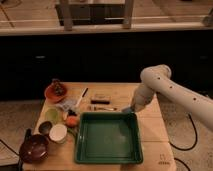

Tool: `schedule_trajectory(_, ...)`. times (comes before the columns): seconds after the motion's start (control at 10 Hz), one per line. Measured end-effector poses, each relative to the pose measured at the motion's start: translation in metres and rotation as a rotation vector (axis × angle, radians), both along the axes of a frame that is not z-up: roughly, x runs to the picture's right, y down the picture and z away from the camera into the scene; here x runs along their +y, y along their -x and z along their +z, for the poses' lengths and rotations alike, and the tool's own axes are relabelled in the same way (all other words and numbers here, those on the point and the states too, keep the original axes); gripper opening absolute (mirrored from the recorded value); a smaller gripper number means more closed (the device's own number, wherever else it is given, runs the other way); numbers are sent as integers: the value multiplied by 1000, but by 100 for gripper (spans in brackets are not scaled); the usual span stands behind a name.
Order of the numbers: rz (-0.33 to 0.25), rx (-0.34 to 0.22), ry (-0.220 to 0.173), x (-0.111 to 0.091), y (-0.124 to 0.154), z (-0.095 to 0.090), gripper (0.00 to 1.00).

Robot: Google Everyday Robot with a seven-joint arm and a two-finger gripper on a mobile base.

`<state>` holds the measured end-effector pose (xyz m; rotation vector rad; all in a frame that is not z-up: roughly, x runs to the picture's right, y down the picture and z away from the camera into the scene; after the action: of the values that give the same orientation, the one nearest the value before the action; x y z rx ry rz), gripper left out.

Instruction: Place sponge in tray

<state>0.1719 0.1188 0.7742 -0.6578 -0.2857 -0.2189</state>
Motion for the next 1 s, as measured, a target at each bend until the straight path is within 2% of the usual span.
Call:
schedule_trajectory(0.3,-57,-51,25,16,33,-10,1)
schedule_trajectory(0.7,-137,-101,50,29,56,-20,1)
schedule_trajectory(0.8,-163,-121,54,33,70,-21,1)
schedule_trajectory(1.0,-186,-129,64,39,76,-23,1)
